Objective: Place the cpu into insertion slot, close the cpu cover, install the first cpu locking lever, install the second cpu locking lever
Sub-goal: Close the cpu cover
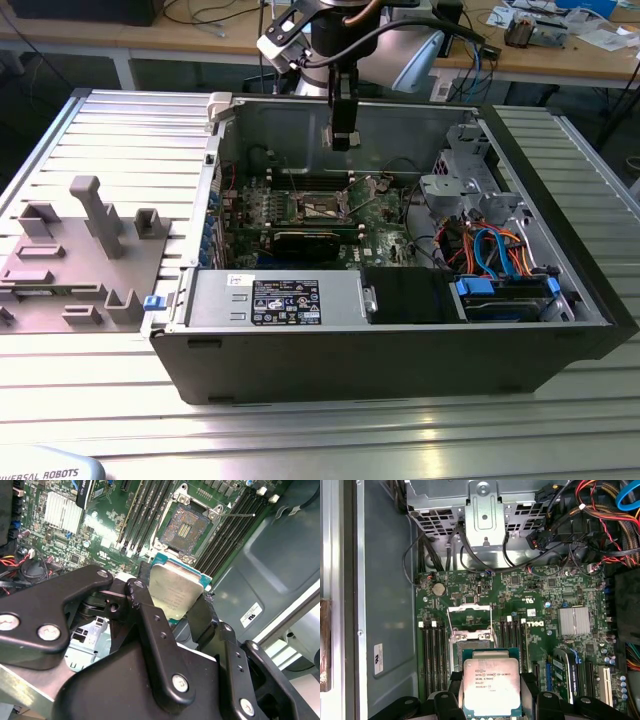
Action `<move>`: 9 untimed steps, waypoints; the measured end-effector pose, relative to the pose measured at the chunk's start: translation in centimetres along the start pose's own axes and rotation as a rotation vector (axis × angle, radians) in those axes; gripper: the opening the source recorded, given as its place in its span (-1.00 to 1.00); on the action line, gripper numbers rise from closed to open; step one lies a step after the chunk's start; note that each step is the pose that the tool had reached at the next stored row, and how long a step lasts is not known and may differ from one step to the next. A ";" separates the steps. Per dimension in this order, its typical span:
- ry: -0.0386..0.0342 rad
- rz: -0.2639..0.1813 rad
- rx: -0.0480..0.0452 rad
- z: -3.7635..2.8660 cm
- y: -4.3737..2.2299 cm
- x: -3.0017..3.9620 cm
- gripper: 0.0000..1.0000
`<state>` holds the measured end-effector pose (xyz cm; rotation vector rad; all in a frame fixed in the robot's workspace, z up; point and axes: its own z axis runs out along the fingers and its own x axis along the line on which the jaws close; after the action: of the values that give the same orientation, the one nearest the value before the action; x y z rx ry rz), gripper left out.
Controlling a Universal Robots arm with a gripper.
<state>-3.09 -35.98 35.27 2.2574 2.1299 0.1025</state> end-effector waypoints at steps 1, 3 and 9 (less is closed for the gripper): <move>0.0000 0.001 0.0000 0.00 0.00 0.00 0.08; -0.0001 0.002 -0.0001 0.00 0.00 0.00 0.08; -0.0005 0.009 -0.0002 0.01 0.00 0.00 0.08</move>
<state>-3.09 -35.98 35.27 2.2664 2.1200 0.1024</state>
